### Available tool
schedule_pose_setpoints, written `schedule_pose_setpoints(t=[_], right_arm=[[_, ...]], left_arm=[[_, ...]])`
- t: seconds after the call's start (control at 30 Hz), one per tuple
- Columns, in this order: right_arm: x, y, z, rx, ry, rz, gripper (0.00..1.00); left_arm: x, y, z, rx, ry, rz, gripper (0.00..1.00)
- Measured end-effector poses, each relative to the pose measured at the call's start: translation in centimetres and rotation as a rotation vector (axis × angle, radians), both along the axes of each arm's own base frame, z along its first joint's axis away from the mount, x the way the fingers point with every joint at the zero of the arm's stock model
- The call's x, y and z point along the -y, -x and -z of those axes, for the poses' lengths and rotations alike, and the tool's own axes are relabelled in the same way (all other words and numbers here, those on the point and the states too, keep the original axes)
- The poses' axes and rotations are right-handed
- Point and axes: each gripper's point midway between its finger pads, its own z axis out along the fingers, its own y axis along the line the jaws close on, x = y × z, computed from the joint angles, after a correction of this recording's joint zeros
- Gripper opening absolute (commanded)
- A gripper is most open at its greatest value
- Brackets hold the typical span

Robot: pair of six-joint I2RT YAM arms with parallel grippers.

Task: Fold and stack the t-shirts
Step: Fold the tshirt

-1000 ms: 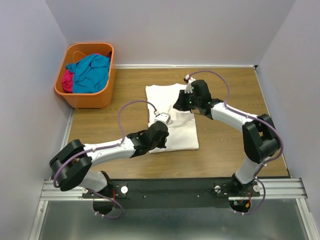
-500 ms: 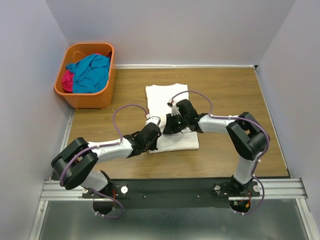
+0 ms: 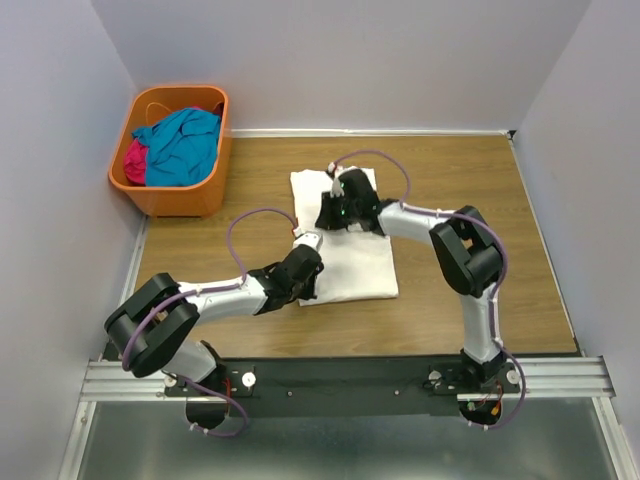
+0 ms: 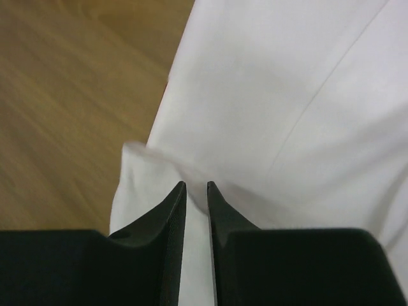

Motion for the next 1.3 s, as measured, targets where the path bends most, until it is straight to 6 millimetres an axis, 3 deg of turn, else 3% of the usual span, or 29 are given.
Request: schedule_pose_setpoints(t=[0.17,0.3,0.4,0.53,0.63,0.73,0.83,1.0,1.17,1.3], right_arm=[[1.4,-9.0,-2.3,0.1,0.011,0.126,0.27],[4.6,-11.6,-4.7,0.142,0.035,0.195,0.28],[5.5,-10.5,-6.6,0.156,0.033,0.192,0.28],[6.8,-6.1,-8.1,0.117,-0.006,0.141,0.28],[9.0,-2.1,-6.8,0.013,-0.075,0.097,0.28],[11.2,-0.6,-5.1,-0.073,-0.145,0.106,0.27],[13.1,-0.1,-3.6,-0.15,-0.215,0.131,0.27],[13.9,-1.6,-2.0,-0.209,-0.34,0.145,0.27],[14.6,-2.0,1.6,-0.305,-0.397,0.173,0.27],[16.2,-3.1,1.4,-0.317,-0.446,0.218,0.27]], left_arm=[[0.0,0.0,0.0,0.0,0.0,0.001,0.07],[-0.2,0.1,-0.1,-0.002,-0.003,0.0,0.07],[-0.4,0.4,-0.2,-0.011,-0.013,0.0,0.07],[-1.1,0.4,-0.6,-0.024,-0.031,-0.013,0.07],[-1.8,-1.0,-2.1,0.003,0.012,-0.056,0.07],[-3.0,-4.3,-4.6,0.068,0.121,-0.129,0.07],[-3.2,-7.8,-6.1,0.132,0.218,-0.15,0.03],[-1.4,-12.2,-3.8,0.066,0.29,-0.099,0.0],[-1.7,-14.7,-0.9,-0.022,0.333,-0.104,0.0],[-3.0,-15.8,-1.2,-0.03,0.374,-0.136,0.0]])
